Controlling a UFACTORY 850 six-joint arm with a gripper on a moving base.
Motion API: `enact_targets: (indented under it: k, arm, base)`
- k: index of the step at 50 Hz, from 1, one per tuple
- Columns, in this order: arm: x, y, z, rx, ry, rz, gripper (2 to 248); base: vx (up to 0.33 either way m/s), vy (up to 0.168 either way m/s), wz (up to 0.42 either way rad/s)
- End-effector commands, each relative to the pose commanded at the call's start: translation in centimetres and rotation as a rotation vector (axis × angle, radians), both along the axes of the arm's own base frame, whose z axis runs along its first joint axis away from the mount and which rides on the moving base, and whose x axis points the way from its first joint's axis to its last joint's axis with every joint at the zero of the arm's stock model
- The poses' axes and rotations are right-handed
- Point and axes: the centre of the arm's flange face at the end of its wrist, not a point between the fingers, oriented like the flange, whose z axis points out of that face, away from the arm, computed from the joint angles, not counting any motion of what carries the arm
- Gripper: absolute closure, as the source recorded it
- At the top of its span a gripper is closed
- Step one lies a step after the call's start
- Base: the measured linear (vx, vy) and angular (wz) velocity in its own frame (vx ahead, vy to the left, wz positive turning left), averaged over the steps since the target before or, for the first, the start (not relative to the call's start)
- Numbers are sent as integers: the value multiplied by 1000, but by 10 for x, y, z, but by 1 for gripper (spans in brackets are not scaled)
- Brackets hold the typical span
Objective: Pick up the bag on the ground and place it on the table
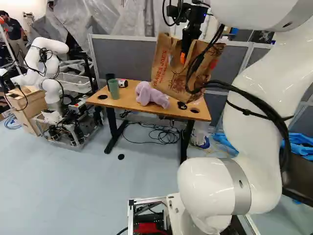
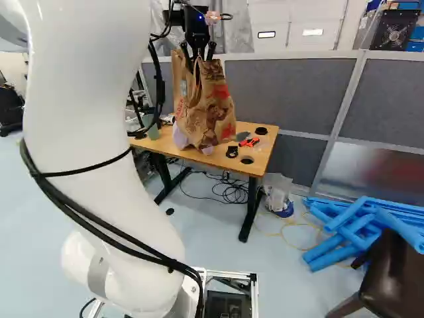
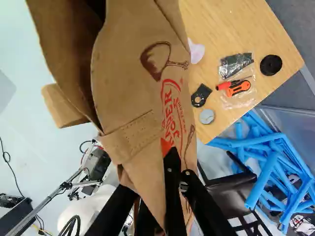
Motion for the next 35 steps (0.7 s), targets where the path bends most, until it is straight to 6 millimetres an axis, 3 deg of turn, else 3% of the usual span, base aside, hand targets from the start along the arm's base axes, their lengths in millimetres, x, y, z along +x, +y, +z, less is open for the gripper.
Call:
enact_targets:
  k: [35]
  arm:
    - [0,0,0,0,0,0,228]
  base:
    - [165,1,-2]
